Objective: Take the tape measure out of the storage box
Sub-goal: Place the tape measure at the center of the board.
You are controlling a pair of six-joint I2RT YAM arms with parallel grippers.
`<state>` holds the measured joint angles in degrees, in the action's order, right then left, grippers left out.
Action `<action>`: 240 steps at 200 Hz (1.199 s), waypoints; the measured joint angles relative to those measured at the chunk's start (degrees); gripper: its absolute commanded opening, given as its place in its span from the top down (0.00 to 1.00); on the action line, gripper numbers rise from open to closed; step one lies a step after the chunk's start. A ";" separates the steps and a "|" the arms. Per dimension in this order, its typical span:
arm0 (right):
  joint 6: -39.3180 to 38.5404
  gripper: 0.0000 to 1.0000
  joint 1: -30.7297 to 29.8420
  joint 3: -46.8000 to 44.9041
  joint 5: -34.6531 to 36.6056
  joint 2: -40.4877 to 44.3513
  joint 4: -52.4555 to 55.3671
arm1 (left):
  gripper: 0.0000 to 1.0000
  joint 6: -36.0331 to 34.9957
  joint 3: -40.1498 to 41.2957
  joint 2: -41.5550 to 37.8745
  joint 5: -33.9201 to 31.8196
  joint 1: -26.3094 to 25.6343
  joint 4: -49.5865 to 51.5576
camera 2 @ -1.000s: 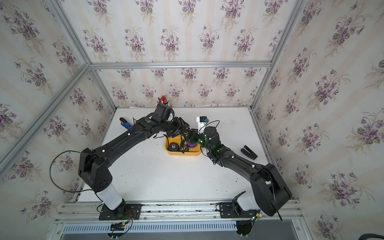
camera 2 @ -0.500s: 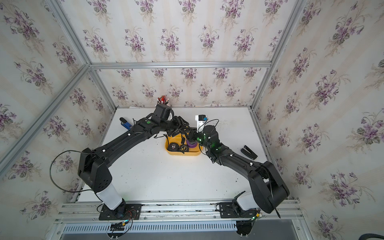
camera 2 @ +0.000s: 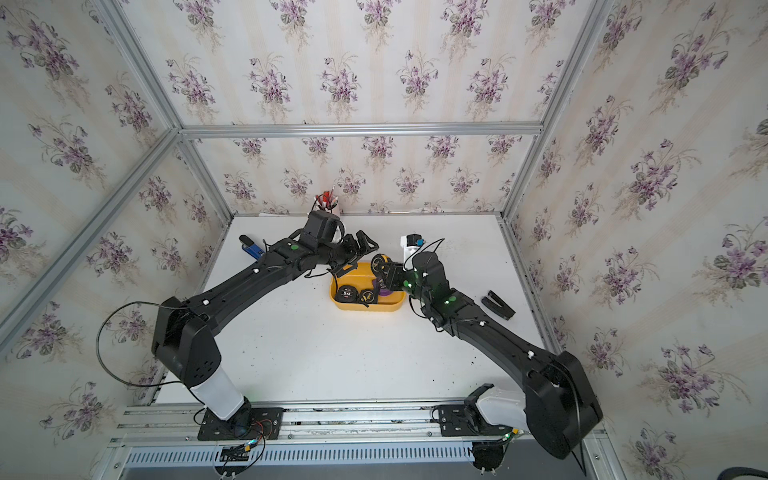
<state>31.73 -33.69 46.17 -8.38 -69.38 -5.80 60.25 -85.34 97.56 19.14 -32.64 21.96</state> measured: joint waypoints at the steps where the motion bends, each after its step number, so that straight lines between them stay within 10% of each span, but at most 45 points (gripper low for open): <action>1: 0.00 0.69 0.00 -0.07 0.00 0.26 0.35 | 0.00 -0.24 -0.02 -0.04 -0.17 0.00 0.00; 78: 10.14 0.68 0.00 -14.21 -0.59 19.50 28.55 | 0.01 -20.02 -11.32 11.72 -11.28 -0.20 7.80; 240: 4.92 0.68 0.02 -14.23 -15.28 -4.85 17.22 | 0.01 -33.70 -20.20 23.04 -10.91 -2.80 16.31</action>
<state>36.64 -33.67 31.94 -23.66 -74.24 11.42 26.55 -105.54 120.60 8.23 -35.44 38.26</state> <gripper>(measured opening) 0.359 0.987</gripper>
